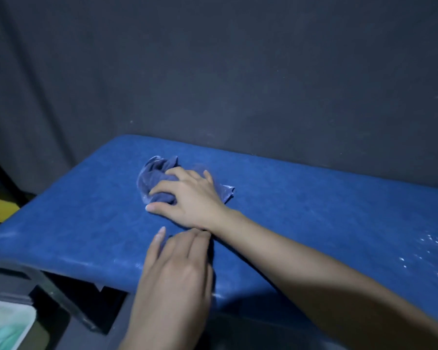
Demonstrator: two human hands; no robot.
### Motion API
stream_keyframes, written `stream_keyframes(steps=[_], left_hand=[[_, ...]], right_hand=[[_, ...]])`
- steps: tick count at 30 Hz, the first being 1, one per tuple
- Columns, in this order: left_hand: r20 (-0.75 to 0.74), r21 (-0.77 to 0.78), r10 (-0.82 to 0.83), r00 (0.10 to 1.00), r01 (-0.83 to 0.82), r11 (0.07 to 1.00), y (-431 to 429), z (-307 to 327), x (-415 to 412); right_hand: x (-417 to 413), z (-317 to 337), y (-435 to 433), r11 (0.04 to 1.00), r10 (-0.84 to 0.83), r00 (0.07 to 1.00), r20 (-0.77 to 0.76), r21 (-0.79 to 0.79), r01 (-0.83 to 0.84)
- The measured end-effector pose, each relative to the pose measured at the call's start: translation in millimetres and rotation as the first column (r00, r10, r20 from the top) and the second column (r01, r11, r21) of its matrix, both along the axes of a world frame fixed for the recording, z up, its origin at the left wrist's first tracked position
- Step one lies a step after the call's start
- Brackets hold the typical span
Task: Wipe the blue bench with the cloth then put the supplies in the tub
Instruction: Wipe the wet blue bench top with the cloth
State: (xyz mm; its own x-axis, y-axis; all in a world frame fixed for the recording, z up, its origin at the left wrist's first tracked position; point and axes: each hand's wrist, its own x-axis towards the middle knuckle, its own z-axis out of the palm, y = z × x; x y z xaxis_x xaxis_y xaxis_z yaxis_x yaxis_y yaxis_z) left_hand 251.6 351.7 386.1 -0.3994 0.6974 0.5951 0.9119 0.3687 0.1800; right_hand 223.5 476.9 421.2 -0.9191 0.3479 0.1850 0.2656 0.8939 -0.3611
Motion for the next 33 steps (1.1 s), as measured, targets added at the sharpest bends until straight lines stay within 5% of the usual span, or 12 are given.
stream_keyframes(steps=[7,11,17,21,24,28,33], left_hand=[[0.124,0.265,0.186,0.975,-0.213,0.941,-30,6,-11],[0.215,0.361,0.188,0.958,-0.257,0.896,-23,12,-12],[0.215,0.39,-0.074,0.974,-0.016,0.921,14,28,27],[0.235,0.25,-0.21,0.949,0.15,0.957,50,30,62],[0.229,0.008,-0.28,0.932,0.286,0.958,76,22,91],[0.251,-0.374,-0.352,0.902,0.426,0.824,93,-1,123],[0.116,-0.58,-0.393,0.912,0.383,0.719,100,-15,129]], right_hand=[[50,-2,-36,0.994,0.111,0.994,-0.014,0.027,-0.11],[86,-20,-54,0.987,-0.051,0.993,-0.11,0.146,0.067],[143,-24,-25,0.894,-0.397,0.911,-0.111,0.178,0.411],[191,-12,27,0.771,-0.625,0.781,-0.011,0.146,0.62],[229,-8,62,0.641,-0.766,0.642,0.038,0.122,0.758],[266,-8,87,0.439,-0.898,0.435,0.065,0.109,0.892],[265,-6,93,0.324,-0.946,0.317,0.073,0.132,0.937]])
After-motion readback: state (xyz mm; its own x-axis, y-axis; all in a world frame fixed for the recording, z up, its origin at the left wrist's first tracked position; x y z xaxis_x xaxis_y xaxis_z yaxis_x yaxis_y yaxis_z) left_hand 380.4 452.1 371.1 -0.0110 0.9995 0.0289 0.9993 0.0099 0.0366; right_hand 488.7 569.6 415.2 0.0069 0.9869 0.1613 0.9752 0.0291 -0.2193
